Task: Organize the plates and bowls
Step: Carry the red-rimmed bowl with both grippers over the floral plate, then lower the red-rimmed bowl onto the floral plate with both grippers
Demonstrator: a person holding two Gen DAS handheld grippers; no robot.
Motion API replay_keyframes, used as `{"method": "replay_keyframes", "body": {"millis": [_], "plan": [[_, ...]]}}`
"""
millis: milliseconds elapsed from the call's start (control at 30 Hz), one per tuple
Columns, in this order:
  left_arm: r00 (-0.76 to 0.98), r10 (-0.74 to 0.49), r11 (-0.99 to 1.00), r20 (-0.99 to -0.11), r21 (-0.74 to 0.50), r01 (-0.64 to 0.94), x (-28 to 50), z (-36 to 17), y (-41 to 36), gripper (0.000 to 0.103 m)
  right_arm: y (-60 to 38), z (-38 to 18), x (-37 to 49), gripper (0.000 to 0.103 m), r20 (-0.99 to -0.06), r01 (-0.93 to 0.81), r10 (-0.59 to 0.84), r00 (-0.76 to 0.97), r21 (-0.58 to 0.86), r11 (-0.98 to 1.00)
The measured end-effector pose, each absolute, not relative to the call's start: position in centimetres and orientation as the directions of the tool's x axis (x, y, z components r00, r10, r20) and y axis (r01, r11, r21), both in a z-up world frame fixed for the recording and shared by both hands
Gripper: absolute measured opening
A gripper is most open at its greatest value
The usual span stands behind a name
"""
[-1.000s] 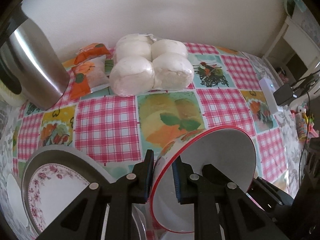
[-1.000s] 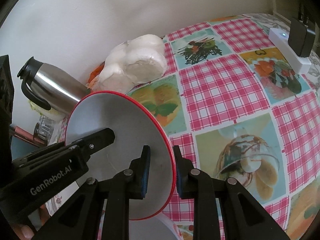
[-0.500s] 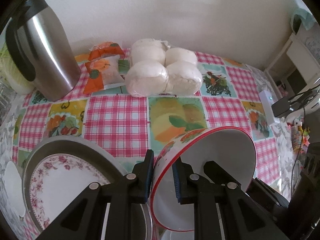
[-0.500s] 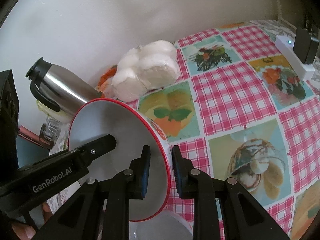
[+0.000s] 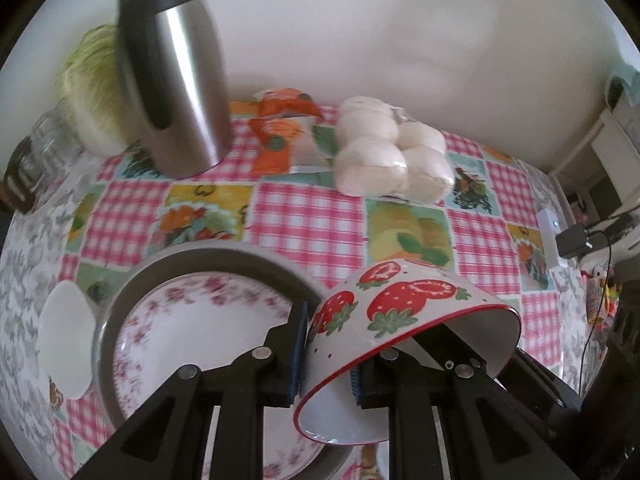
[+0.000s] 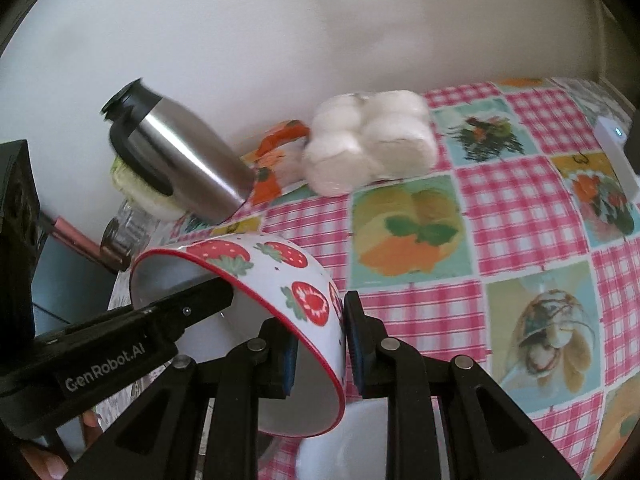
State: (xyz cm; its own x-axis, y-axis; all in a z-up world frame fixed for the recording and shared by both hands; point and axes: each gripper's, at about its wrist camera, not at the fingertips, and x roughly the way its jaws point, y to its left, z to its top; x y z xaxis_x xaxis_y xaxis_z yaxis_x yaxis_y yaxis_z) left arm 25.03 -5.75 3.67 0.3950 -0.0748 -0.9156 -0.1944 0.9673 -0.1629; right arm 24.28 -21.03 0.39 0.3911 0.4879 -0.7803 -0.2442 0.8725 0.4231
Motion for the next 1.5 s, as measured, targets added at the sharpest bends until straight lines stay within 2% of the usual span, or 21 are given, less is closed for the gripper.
{"method": "replay_keyframes", "body": {"millis": [367, 733, 1033, 1500], "plan": [[0.399, -0.052, 0.924, -0.916, -0.195, -0.328, 19.6, 3.4, 0.2, 0.022, -15.1, 1.4, 22.2, 0.023, -0.783, -0.369, 0.517, 0.346, 0.393, 0.842], [0.331, -0.066, 0.859, -0.941, -0.223, -0.462, 15.6, 0.8, 5.4, 0.022, -9.5, 0.2, 19.9, 0.023, -0.812, -0.488, 0.528, 0.249, 0.366, 0.792], [0.290, -0.086, 0.862, -0.953, -0.217, -0.458, 16.2, -1.0, 4.9, 0.023, -9.3, -1.2, 20.2, 0.023, -0.836, -0.477, 0.501, 0.225, 0.354, 0.804], [0.306, -0.098, 0.842, -0.947, -0.243, -0.482, 16.2, -1.5, 5.6, 0.023, -9.3, -1.7, 20.6, 0.025, -0.824, -0.454, 0.518, 0.228, 0.381, 0.805]]}}
